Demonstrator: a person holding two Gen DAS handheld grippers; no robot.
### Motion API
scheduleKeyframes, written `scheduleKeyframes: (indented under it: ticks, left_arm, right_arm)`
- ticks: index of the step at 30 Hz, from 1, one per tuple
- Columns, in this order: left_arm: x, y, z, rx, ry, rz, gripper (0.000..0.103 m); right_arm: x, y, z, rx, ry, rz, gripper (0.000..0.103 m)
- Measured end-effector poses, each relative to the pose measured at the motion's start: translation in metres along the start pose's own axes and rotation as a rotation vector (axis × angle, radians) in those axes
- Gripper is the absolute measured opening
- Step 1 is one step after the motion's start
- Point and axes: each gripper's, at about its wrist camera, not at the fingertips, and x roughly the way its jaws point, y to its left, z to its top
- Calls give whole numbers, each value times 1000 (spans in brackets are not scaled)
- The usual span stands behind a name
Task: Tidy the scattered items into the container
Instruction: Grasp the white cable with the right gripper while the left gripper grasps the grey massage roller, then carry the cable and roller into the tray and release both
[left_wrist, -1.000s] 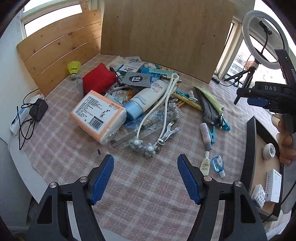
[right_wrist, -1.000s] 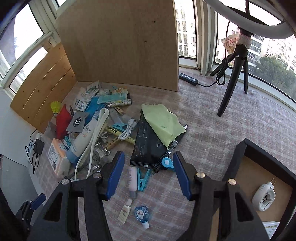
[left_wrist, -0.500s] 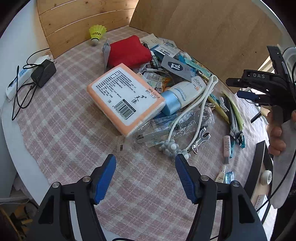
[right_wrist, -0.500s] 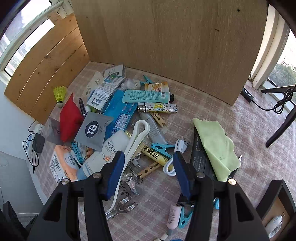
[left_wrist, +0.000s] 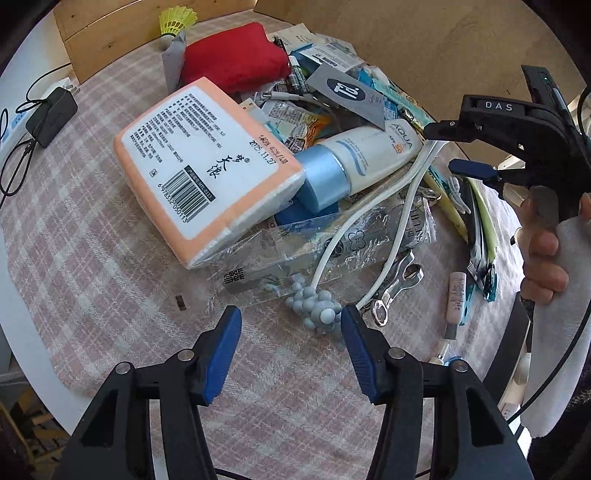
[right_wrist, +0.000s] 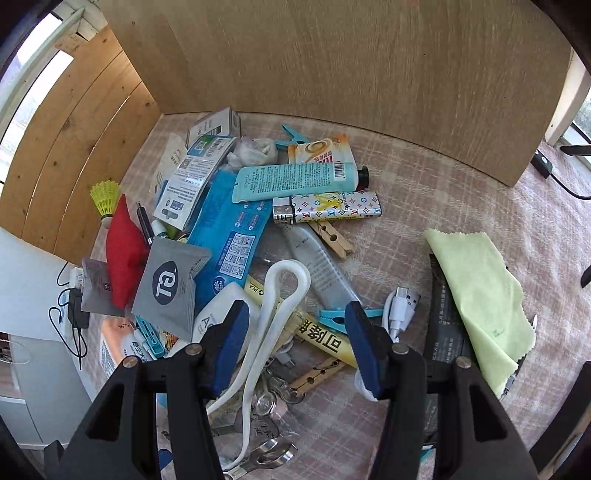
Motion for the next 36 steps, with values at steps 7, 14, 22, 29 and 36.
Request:
scheduleKeyframes:
  ticks: [7, 14, 22, 29, 36]
  left_arm:
    - [5, -1, 2, -11, 13, 0, 37]
    - [3, -4, -3, 9, 4, -25, 21]
    - [-11, -2, -11, 8, -18, -45, 21]
    - [-39, 2, -23, 5, -68, -55, 21]
    - [-71, -4, -28, 32, -129, -65, 20]
  right_arm:
    - [8, 6, 1, 6, 21, 26, 31]
    - [2, 5, -4, 39, 16, 30, 25]
    - [-22, 6, -14, 64, -22, 54, 24]
    - [-56, 7, -27, 86, -59, 109, 23]
    - [-93, 10, -38, 89, -103, 144, 23]
